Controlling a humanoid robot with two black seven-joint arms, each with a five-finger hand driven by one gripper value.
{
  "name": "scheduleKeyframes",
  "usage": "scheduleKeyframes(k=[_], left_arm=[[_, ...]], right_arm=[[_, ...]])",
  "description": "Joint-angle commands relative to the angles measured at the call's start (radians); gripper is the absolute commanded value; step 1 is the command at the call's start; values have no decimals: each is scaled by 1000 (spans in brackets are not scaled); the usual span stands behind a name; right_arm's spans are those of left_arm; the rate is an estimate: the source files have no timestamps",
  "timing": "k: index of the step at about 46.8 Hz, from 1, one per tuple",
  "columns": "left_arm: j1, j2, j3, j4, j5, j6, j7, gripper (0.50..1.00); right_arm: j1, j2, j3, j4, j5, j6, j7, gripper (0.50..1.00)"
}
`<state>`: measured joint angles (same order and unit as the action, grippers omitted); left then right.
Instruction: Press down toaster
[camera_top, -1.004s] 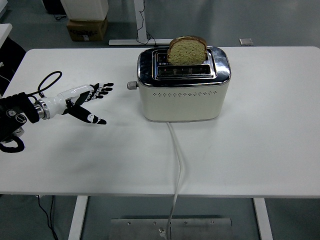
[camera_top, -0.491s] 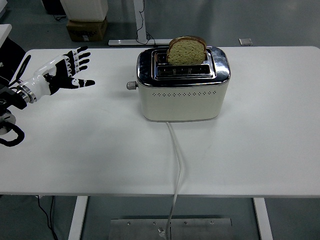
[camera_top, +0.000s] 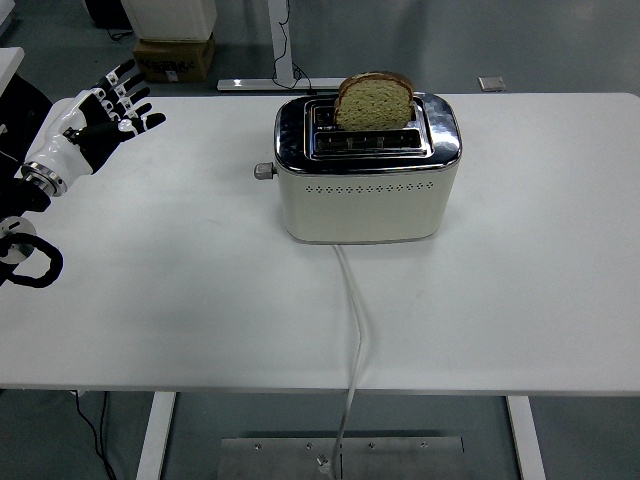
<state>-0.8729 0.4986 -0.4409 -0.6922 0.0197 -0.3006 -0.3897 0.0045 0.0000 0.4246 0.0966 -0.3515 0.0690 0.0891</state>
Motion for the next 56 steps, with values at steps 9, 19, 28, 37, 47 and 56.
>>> scheduleKeyframes(k=[9, 19, 28, 37, 47, 56], left_arm=[[15, -86, -71, 108, -145, -2, 0, 1000], [22, -121, -148, 200, -162, -5, 0, 1000], [22, -183, -167, 250, -162, -6, 0, 1000], [23, -222, -168, 273, -164, -6, 2, 1000], [22, -222, -170, 273, -164, -8, 2, 1000], [22, -222, -168, 273, -162, -8, 2, 1000]], right_arm=[[0, 0, 0, 0, 0, 0, 0, 1000], [0, 0, 0, 0, 0, 0, 0, 1000], [0, 0, -1, 0, -3, 0, 0, 998], [0, 0, -1, 0, -3, 0, 0, 1000], [2, 0, -1, 3, -3, 0, 0, 998], [2, 0, -1, 3, -4, 0, -2, 1000]])
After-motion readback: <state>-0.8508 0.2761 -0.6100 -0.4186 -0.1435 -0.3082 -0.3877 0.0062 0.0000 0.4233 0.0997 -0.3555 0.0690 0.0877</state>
